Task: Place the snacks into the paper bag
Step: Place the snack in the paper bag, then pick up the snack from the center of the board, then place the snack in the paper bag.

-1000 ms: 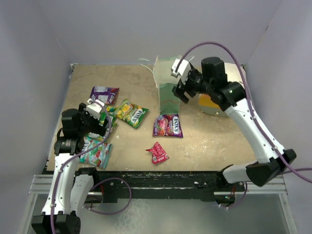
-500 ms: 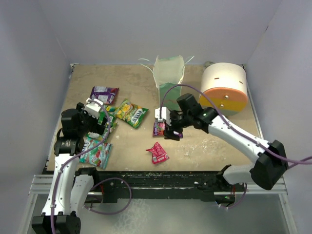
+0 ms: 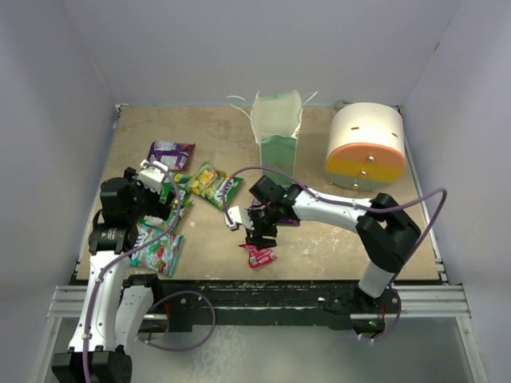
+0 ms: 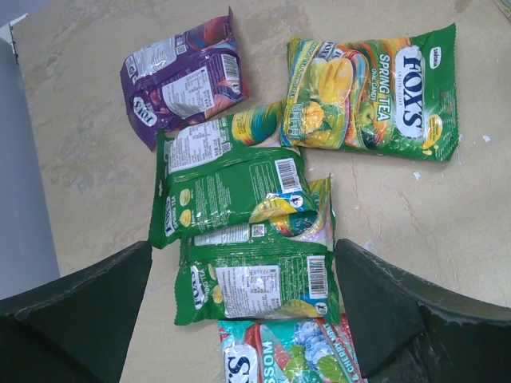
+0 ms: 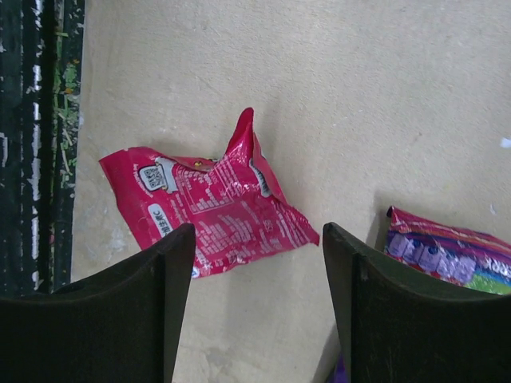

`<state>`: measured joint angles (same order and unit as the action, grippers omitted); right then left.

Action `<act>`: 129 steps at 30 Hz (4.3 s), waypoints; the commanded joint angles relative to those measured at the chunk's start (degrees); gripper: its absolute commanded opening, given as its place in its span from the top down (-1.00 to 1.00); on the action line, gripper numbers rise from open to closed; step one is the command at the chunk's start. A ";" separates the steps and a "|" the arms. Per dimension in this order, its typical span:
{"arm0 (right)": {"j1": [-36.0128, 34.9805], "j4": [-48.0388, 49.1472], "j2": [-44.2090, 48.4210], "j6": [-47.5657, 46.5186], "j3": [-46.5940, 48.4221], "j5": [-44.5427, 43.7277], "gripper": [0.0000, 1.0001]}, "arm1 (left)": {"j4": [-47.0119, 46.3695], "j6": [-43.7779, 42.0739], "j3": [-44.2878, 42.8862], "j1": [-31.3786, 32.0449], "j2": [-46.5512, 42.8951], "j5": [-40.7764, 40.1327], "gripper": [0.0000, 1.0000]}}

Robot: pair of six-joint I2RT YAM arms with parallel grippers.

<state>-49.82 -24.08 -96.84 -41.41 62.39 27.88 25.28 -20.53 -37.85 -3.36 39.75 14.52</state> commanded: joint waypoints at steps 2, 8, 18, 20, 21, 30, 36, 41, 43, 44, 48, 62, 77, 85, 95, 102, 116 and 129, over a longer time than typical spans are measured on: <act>-0.51 -1.75 -3.69 -3.45 4.36 -0.42 -0.31 | -2.25 0.32 -1.05 -0.38 -0.65 0.88 -0.98; -0.71 -4.68 -7.62 -5.85 6.53 -0.39 -0.23 | -2.07 0.32 -1.01 -0.39 -0.87 1.77 -0.98; -0.71 -8.45 -10.01 -8.23 6.41 0.58 -0.06 | -2.10 0.14 -0.74 -0.38 -1.26 2.29 -0.98; -0.71 -8.73 -10.12 -8.25 6.26 0.76 0.06 | -2.14 0.14 -0.74 -0.40 -1.37 2.26 -0.98; -0.71 -8.95 -10.13 -8.10 6.25 0.83 0.13 | -2.16 0.14 -0.72 -0.40 -1.42 2.24 -0.98; -0.63 -10.07 -7.86 -6.46 7.43 2.11 0.67 | -2.24 0.05 -0.48 -0.42 -1.23 2.26 -0.98; -0.56 -10.19 -5.15 -5.18 7.34 0.77 1.00 | -2.12 0.06 -0.48 -0.42 -1.20 2.33 -0.98; -0.21 -9.65 -1.12 -3.41 7.41 -0.15 1.00 | -2.19 0.03 -0.39 -0.42 -1.25 2.41 -0.98; -0.04 -9.89 0.57 -2.77 7.79 0.06 1.00 | -2.24 0.01 -0.40 -0.49 -1.39 2.51 -0.98; 0.01 -9.91 1.32 -2.45 8.02 -0.06 1.00 | -2.21 0.02 -0.39 -0.48 -1.41 2.52 -0.98; 0.44 -9.95 4.81 -1.56 9.14 -0.65 1.00 | -2.12 -0.04 -0.37 -0.42 -1.37 2.60 -0.98; 6.00 -3.62 16.61 6.13 20.50 -5.76 1.00 | -2.64 0.06 -0.39 -0.42 -2.13 2.93 -0.98; 12.61 7.40 15.61 18.14 37.08 -26.03 1.00 | -2.86 -0.38 -0.05 -0.42 -2.74 2.99 -0.98; 15.62 9.84 10.93 18.92 40.65 -37.80 1.00 | -2.73 -0.55 0.05 -0.43 -2.49 3.66 -0.98; 15.83 3.85 1.39 10.58 46.70 -47.37 1.00 | -2.54 -0.64 0.09 -0.44 -2.59 3.98 -0.98; 15.82 -3.02 -5.55 8.96 53.28 -50.43 1.00 | -2.58 -0.64 0.14 -0.42 -2.57 4.32 -0.98; 14.00 -10.83 -11.61 5.23 56.25 -52.99 1.00 | -2.66 -0.82 0.40 -0.43 -3.11 4.56 -0.98; 14.44 -15.42 -18.38 4.70 60.03 -53.42 1.00 | -2.59 -0.87 0.49 -0.45 -3.28 5.02 -0.98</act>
<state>-35.88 -38.24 -114.41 -36.16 118.32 -23.64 24.88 -20.62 -37.60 -3.38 37.08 18.17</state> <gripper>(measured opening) 0.007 0.990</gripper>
